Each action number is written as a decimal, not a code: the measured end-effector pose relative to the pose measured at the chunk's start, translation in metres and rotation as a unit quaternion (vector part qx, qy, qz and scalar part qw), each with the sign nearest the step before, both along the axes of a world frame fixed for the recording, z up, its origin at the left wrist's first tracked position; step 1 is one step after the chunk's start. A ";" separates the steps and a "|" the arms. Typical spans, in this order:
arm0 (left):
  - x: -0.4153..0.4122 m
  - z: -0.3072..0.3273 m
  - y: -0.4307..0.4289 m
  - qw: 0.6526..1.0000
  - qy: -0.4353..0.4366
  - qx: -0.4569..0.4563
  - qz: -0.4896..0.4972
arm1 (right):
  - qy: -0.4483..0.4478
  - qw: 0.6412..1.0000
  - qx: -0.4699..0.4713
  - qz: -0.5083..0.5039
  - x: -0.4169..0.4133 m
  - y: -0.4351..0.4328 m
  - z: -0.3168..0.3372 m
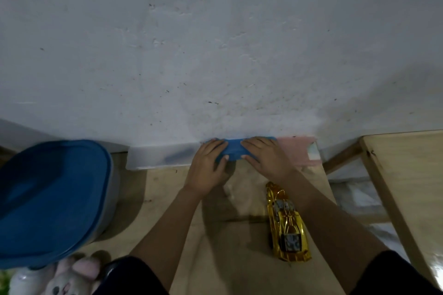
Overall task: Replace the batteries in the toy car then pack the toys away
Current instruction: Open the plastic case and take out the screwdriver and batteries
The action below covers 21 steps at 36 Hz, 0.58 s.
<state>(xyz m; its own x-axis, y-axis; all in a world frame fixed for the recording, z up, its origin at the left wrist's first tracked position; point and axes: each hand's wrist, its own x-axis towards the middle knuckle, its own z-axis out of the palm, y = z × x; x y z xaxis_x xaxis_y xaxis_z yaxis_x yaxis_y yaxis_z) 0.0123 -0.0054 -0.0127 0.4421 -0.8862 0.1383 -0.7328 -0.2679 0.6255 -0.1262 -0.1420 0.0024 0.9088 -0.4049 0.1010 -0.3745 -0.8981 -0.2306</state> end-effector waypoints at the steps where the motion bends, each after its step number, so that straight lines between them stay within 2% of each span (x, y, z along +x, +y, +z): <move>1: 0.000 0.000 0.000 1.000 0.009 0.003 -0.001 | -0.001 1.000 -0.028 0.002 0.001 0.000 -0.001; 4: 0.003 0.000 -0.001 1.000 0.026 0.009 -0.007 | -0.003 0.996 -0.085 0.003 0.002 0.001 -0.006; 10: 0.001 -0.004 -0.004 0.999 0.032 0.009 0.003 | -0.005 0.992 -0.127 0.004 0.004 0.000 -0.012; 21: 0.008 -0.001 -0.010 0.998 0.058 0.010 0.007 | 0.008 0.997 -0.067 -0.026 0.009 0.004 -0.007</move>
